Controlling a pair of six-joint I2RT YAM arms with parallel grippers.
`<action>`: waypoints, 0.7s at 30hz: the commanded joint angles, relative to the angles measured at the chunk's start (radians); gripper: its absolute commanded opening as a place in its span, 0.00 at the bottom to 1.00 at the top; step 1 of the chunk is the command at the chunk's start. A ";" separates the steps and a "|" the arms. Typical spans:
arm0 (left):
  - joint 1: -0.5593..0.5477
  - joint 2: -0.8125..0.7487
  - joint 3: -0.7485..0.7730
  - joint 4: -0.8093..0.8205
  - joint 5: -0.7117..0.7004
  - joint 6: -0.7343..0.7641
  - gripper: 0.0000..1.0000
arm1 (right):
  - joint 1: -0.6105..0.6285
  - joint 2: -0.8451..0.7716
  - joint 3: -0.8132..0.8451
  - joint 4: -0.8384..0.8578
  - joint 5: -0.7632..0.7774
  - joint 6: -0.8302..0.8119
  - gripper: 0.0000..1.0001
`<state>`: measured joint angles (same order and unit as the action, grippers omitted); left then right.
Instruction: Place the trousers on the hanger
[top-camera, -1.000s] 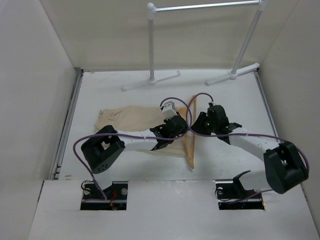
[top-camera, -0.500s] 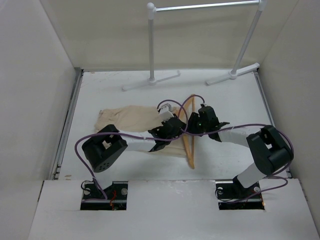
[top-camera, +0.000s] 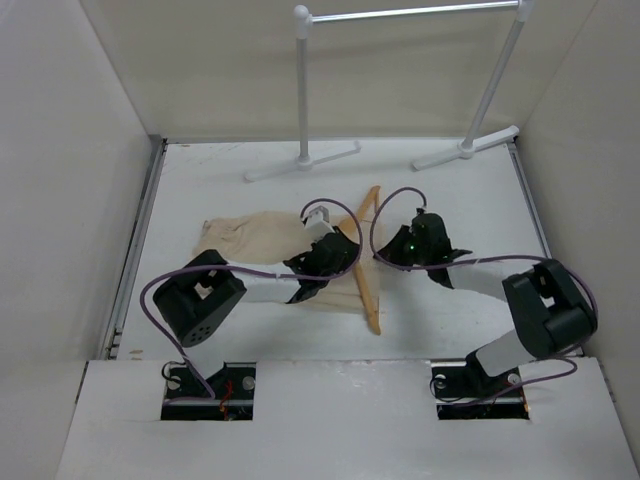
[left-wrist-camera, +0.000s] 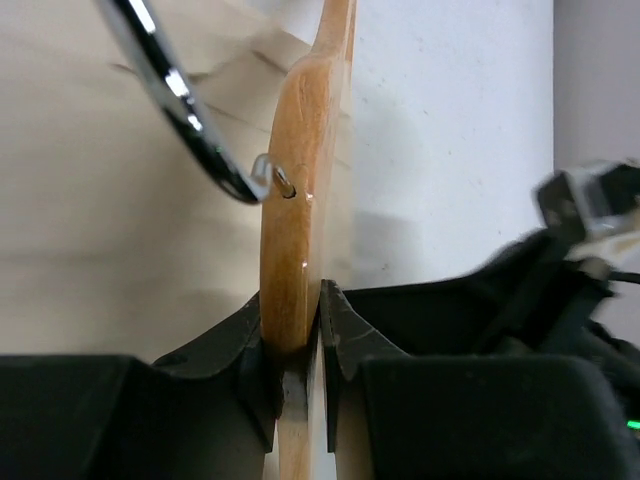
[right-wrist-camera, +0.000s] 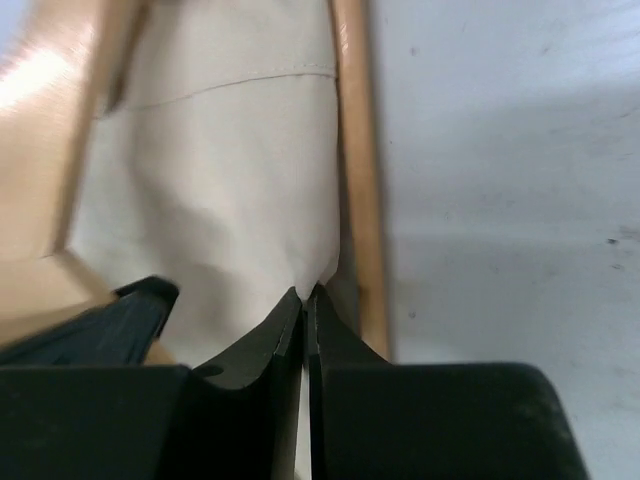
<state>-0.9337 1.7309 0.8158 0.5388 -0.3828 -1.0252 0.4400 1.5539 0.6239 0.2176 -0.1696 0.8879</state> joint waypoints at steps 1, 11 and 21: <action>0.057 -0.056 -0.076 -0.163 -0.019 0.063 0.00 | -0.063 -0.135 -0.003 0.023 -0.019 0.025 0.09; 0.215 -0.209 -0.199 -0.238 0.044 0.214 0.00 | -0.244 -0.242 0.027 -0.115 -0.074 -0.009 0.09; 0.322 -0.378 -0.188 -0.373 0.059 0.352 0.01 | -0.294 -0.189 0.019 -0.126 -0.047 -0.006 0.11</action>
<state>-0.6239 1.3788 0.6289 0.3157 -0.3099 -0.7555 0.1562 1.3491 0.6220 0.0776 -0.2356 0.8906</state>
